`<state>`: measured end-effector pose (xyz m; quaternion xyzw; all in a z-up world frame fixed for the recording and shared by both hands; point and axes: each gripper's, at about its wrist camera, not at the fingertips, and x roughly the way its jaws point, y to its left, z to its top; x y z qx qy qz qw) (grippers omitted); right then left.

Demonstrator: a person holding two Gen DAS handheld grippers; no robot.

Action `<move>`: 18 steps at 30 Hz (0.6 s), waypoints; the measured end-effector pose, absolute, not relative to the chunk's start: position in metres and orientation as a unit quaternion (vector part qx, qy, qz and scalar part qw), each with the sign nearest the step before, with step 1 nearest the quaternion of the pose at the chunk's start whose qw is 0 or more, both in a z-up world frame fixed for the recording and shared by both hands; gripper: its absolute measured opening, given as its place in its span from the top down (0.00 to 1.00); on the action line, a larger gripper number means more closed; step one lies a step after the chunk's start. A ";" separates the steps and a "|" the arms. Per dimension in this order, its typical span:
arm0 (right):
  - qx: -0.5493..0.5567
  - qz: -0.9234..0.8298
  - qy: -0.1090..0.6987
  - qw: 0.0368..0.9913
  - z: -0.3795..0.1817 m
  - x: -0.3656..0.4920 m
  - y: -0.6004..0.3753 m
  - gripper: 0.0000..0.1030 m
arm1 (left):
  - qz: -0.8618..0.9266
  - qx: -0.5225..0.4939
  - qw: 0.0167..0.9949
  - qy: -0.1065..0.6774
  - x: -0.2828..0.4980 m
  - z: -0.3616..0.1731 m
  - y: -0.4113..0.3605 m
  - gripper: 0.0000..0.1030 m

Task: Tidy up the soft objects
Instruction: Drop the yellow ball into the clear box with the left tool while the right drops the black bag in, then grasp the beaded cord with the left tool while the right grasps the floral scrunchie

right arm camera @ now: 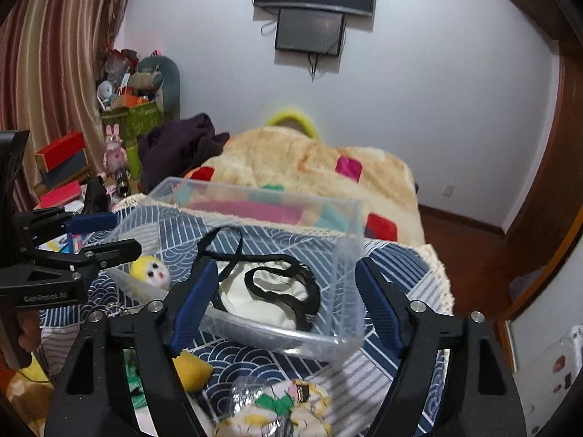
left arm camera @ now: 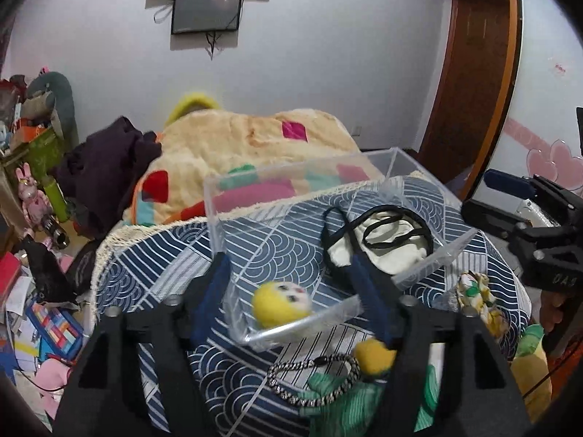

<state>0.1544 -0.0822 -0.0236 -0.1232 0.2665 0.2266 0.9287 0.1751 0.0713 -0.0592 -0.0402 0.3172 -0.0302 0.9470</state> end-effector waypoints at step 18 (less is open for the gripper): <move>-0.079 0.212 0.326 0.918 -0.076 0.116 -0.129 0.14 | -0.020 -0.067 0.926 0.372 0.127 -0.118 0.090 0.27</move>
